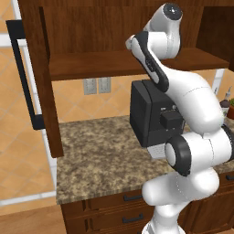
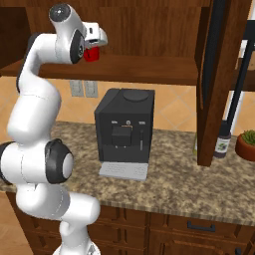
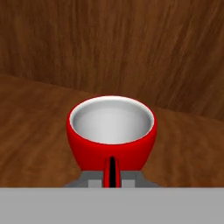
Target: Gather all objects into one cabinet and sort the glasses and bowls to opposite sides.
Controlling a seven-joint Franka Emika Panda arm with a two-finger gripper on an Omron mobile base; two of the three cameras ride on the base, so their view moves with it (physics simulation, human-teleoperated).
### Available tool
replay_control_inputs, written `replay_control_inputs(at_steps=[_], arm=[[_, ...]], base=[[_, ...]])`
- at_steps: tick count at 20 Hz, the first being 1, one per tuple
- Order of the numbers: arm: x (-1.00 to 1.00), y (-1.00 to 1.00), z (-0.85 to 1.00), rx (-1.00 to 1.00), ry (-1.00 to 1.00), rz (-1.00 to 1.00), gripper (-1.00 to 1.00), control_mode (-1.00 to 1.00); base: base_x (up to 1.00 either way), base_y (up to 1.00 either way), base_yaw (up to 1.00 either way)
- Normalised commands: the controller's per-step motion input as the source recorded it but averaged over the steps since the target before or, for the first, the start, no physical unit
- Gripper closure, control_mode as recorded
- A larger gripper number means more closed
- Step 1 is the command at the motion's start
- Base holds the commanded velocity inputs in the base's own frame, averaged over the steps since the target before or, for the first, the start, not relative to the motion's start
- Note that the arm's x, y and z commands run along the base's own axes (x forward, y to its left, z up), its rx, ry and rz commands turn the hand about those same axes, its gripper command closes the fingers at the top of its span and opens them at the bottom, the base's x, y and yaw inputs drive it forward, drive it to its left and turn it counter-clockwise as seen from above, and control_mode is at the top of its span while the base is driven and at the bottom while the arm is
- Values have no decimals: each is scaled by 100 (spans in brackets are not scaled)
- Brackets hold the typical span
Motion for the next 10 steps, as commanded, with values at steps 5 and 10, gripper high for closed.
replay_control_inputs(at_steps=[5, 10], arm=[[-99, -1, 4, 13, 0, -2, 100, -100], [-97, -7, -2, 18, -25, 0, 100, -100]], base=[[0, 0, 0], [0, 0, 0]])
